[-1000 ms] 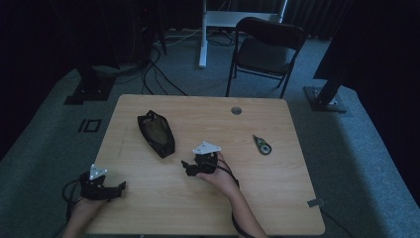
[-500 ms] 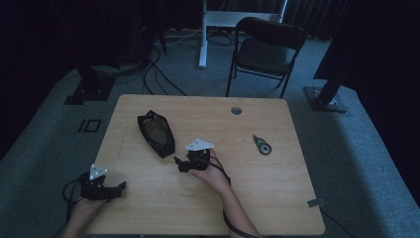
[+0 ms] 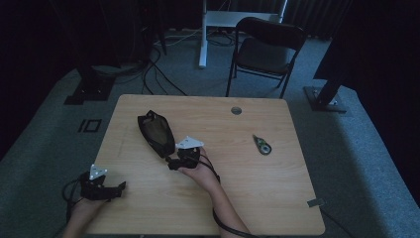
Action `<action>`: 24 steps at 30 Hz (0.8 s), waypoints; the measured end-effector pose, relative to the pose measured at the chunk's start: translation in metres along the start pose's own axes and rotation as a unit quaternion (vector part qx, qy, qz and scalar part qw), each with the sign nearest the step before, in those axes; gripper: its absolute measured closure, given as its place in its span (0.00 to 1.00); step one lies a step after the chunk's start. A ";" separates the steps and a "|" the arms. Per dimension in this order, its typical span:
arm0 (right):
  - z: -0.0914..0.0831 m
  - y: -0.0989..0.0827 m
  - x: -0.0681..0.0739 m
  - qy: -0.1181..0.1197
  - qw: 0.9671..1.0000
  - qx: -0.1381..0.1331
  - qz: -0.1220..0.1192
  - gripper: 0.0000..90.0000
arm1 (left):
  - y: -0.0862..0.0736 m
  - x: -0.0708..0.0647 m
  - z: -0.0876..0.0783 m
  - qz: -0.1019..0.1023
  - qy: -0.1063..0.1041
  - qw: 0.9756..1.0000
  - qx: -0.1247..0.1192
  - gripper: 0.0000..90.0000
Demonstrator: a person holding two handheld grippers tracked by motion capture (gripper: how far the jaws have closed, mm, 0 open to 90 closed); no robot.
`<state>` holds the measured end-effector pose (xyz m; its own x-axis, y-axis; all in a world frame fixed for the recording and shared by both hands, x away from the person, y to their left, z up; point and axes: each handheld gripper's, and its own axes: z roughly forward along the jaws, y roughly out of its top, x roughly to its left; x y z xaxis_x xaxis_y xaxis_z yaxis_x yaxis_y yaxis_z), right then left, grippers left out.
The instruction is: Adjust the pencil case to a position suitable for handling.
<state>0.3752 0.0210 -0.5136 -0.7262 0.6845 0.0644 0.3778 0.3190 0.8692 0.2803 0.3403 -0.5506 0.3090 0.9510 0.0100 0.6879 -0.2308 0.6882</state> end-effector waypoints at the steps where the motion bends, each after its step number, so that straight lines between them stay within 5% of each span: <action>1: 0.002 0.000 0.000 -0.001 1.000 0.002 -0.001 0.26 | 0.000 0.000 0.000 0.000 0.000 1.000 0.000 0.00; 14: 0.018 0.002 0.004 -0.014 1.000 0.021 -0.004 0.55 | 0.000 0.000 0.000 0.000 0.000 1.000 0.000 0.00; 24: 0.031 -0.002 0.006 -0.013 0.999 0.038 0.010 0.61 | 0.000 0.000 0.000 0.000 0.000 1.000 0.000 0.00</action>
<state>0.3880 0.0443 -0.5298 -0.7029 0.7080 0.0686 0.4359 0.3525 0.8281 0.2803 0.3403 -0.5506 0.3093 0.9509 0.0103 0.6878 -0.2312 0.6881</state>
